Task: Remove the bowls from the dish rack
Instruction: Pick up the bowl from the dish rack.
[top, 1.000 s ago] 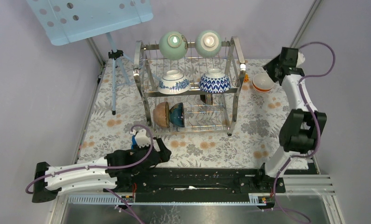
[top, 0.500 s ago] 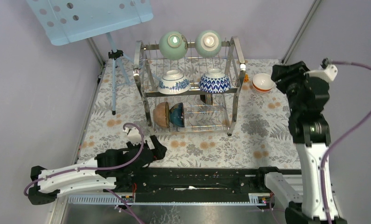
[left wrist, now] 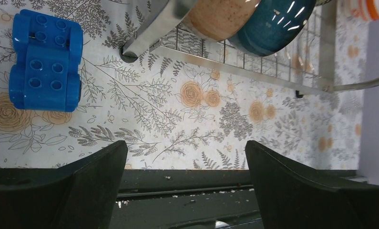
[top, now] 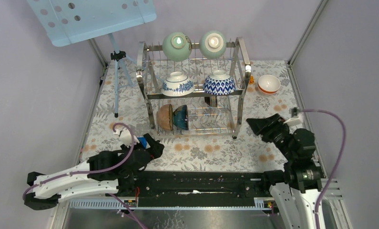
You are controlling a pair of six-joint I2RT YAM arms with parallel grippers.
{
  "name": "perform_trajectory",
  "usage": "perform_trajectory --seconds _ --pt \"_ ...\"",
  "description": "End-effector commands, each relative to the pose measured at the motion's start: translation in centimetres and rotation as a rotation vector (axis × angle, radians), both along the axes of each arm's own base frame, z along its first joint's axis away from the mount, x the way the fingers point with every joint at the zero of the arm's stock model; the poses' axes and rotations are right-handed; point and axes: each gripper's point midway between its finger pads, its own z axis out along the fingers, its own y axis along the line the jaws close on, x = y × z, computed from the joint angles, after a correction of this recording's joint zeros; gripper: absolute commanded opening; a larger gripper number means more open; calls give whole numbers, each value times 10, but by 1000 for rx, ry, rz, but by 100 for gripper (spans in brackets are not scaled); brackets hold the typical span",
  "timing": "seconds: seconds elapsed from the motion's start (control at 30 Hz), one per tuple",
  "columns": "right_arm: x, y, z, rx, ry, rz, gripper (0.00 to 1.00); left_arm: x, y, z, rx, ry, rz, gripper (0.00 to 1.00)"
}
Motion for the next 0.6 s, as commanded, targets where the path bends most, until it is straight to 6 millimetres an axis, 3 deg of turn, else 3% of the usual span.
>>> perform_trajectory --seconds 0.0,0.23,0.57 --pt "-29 51 -23 144 39 325 64 3 14 15 -129 -21 87 99" --pt "-41 56 -31 35 9 389 63 1 20 18 -257 -55 82 99" --pt "-28 62 -61 -91 93 434 62 10 6 15 15 -51 50 99"
